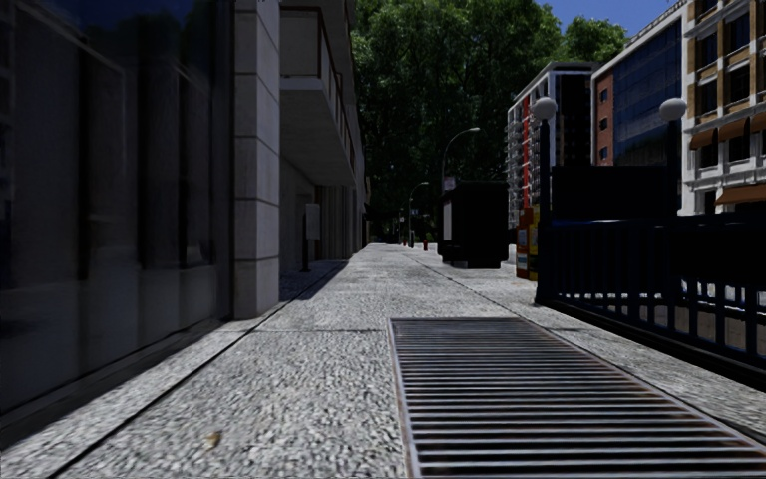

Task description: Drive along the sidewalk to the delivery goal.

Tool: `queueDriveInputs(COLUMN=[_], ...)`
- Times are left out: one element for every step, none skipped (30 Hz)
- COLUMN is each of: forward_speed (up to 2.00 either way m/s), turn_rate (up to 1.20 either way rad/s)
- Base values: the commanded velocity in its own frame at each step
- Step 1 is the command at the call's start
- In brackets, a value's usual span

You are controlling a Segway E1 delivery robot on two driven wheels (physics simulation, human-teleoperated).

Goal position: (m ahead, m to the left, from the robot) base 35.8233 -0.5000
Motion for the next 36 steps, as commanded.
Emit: queueDriveInputs(forward_speed=[2.0,2.0,2.0,2.0,2.0,2.0,2.0,2.0,2.0,2.0,2.0,2.0,2.0,2.0,2.0,2.0,2.0,2.0,2.0,2.0,2.0,2.0,2.0,2.0,2.0,2.0,2.0,2.0,2.0,2.0,2.0,2.0,2.0,2.0,2.0,2.0], turn_rate=[0.0,0.0,0.0,0.0,0.0,0.0,0.0,0.0,0.0,0.0,0.0,0.0,0.0,0.0,0.0,0.0,0.0,0.0,0.0,0.0,0.0,0.0,0.0,0.0,0.0,0.0,0.0,0.0,0.0,0.0,0.0,0.0,0.0,0.0,0.0,0.0])
